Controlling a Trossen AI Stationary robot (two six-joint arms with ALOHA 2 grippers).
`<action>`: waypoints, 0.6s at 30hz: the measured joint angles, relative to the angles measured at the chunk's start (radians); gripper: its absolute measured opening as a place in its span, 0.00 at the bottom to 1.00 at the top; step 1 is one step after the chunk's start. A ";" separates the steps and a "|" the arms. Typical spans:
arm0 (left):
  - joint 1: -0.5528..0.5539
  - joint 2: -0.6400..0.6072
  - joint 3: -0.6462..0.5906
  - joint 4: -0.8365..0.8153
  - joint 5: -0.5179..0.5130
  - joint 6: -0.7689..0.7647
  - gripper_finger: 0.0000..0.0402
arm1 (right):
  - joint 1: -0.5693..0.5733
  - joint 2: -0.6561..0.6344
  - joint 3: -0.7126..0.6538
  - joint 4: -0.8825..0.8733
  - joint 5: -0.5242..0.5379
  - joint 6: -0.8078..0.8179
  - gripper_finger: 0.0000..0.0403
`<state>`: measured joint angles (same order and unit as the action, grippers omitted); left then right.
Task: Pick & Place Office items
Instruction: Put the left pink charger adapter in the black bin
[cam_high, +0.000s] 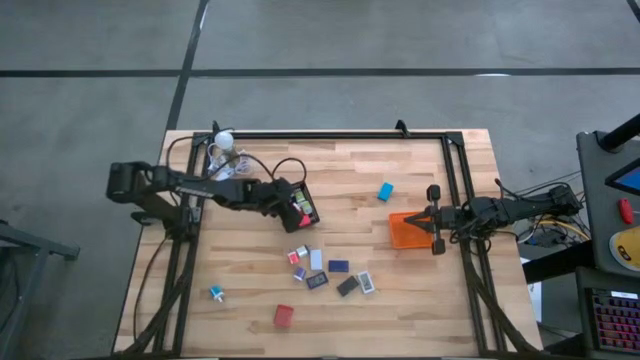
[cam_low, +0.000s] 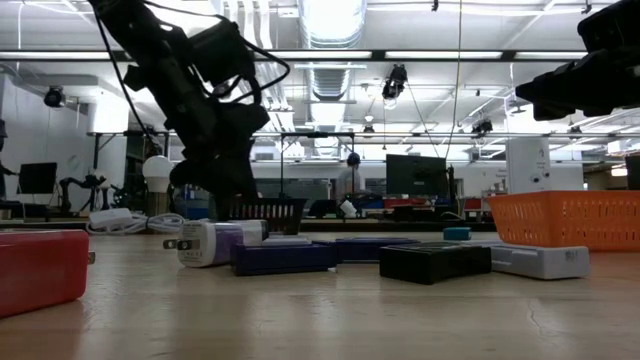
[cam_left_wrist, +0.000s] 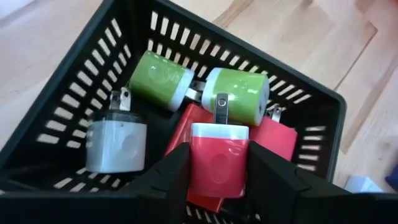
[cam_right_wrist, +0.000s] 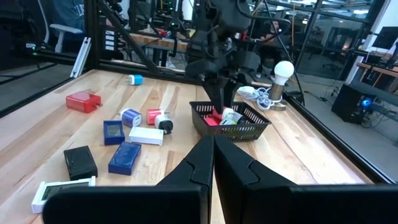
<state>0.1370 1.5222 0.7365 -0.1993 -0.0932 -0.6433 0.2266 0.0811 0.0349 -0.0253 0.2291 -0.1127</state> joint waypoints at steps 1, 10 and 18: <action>0.003 0.004 0.001 0.002 0.002 0.000 0.36 | 0.000 0.000 0.000 0.000 0.000 0.000 0.02; 0.006 -0.003 0.000 -0.009 0.008 -0.008 0.36 | 0.000 0.000 0.000 0.000 0.000 0.000 0.02; 0.007 -0.003 -0.001 -0.019 0.008 -0.038 0.39 | 0.000 0.000 0.000 0.000 0.000 0.000 0.02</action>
<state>0.1436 1.5192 0.7358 -0.2179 -0.0853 -0.6808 0.2268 0.0814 0.0349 -0.0254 0.2291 -0.1127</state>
